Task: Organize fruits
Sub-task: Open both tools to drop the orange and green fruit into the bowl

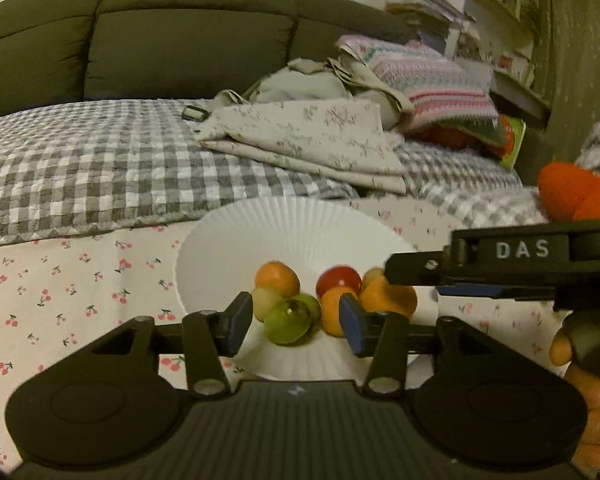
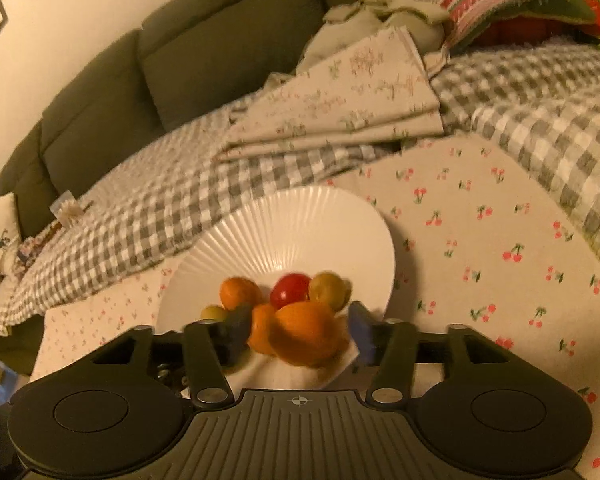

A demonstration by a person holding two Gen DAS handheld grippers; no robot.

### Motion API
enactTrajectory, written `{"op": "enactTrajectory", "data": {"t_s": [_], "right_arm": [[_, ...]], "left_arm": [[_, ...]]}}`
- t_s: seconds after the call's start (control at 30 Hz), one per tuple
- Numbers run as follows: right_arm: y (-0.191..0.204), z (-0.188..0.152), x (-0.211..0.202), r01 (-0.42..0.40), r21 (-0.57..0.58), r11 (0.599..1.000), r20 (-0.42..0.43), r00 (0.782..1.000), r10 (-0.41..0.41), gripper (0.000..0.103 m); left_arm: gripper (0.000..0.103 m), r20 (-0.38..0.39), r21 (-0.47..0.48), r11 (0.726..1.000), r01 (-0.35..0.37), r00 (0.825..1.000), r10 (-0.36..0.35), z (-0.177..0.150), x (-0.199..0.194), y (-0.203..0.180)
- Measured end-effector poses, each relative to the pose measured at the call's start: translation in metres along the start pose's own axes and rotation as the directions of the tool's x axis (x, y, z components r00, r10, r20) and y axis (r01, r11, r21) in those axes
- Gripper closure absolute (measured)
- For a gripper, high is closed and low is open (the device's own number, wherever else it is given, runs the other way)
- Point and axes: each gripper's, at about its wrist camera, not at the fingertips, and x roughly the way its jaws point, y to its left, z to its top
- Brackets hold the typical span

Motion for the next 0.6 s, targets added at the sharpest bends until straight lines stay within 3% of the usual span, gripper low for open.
{"op": "enactTrajectory", "data": {"t_s": [0.13, 0.3, 0.6], "right_arm": [[-0.002, 0.006, -0.01, 0.016, 0.016, 1.0, 0.026, 1.0, -0.016, 0.042], [-0.013, 0.011, -0.016, 0.006, 0.083, 0.997, 0.02, 1.0, -0.007, 0.04], [-0.001, 0.009, -0.036, 0.002, 0.037, 0.999, 0.044, 0.999, -0.004, 0.03]], "left_arm": [[0.056, 0.014, -0.059, 0.998, -0.015, 1.0, 0.016, 0.006, -0.012, 0.015], [0.056, 0.005, -0.219, 0.976, -0.021, 1.0, 0.022, 0.011, -0.025, 0.048], [0.056, -0.071, -0.224, 0.968, -0.109, 0.993, 0.096, 0.005, -0.044, 0.058]]}}
